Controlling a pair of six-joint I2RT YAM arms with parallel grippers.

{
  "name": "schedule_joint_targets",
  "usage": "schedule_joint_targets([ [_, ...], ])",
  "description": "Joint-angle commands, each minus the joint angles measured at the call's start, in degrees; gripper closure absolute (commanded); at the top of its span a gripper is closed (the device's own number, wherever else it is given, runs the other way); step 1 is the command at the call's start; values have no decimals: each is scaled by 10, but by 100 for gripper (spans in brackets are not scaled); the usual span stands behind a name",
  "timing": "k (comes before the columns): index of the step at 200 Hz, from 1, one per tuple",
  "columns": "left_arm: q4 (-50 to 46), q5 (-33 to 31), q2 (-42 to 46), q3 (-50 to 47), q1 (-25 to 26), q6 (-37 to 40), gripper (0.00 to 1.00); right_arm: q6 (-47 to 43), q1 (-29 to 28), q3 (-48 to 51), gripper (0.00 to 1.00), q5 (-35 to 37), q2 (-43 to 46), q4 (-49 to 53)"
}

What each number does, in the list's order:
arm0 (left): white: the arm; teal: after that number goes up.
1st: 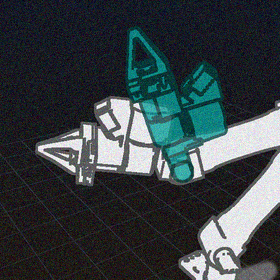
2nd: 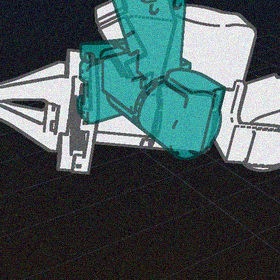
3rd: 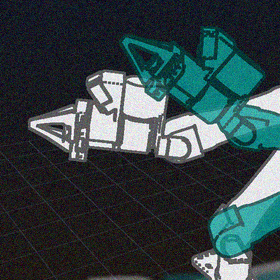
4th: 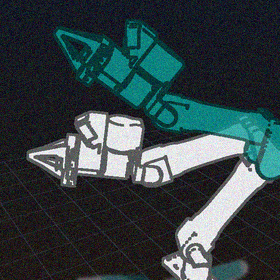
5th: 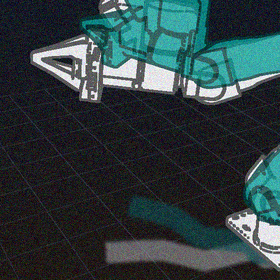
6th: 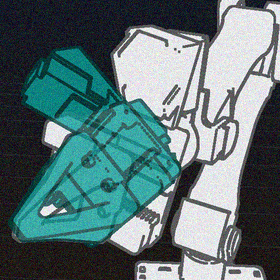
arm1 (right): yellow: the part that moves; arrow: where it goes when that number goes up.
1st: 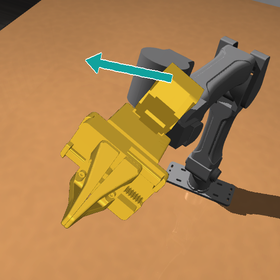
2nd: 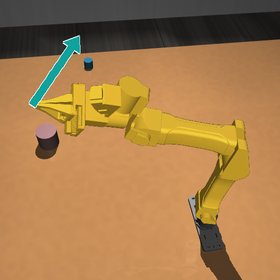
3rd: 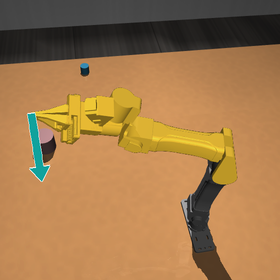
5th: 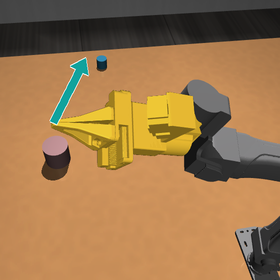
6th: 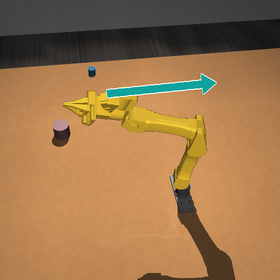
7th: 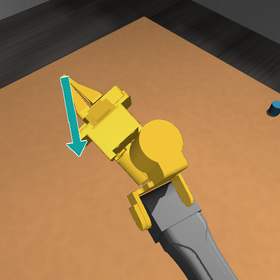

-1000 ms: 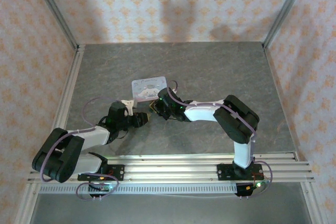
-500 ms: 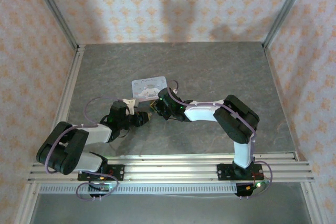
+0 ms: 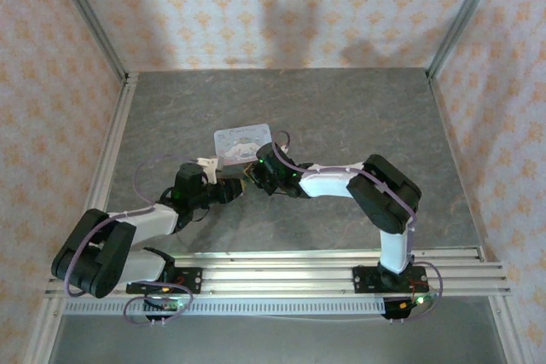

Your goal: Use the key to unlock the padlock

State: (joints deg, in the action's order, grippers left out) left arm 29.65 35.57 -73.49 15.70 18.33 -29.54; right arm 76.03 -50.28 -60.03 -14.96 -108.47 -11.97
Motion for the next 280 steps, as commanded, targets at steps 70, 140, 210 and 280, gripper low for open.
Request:
schedule_joint_targets([
  [70, 35, 21, -54, 11, -2, 8, 71, 14, -5, -6, 100, 1, 16, 17],
  [140, 51, 28, -75, 20, -2, 6, 80, 21, -4, -10, 100, -5, 10, 13],
  [210, 78, 28, -89, 25, -3, -7, 100, 26, -5, 0, 100, -5, 14, 6],
  [280, 47, 51, -62, 56, -14, -20, 100, -17, -11, 30, 100, 15, 32, 20],
])
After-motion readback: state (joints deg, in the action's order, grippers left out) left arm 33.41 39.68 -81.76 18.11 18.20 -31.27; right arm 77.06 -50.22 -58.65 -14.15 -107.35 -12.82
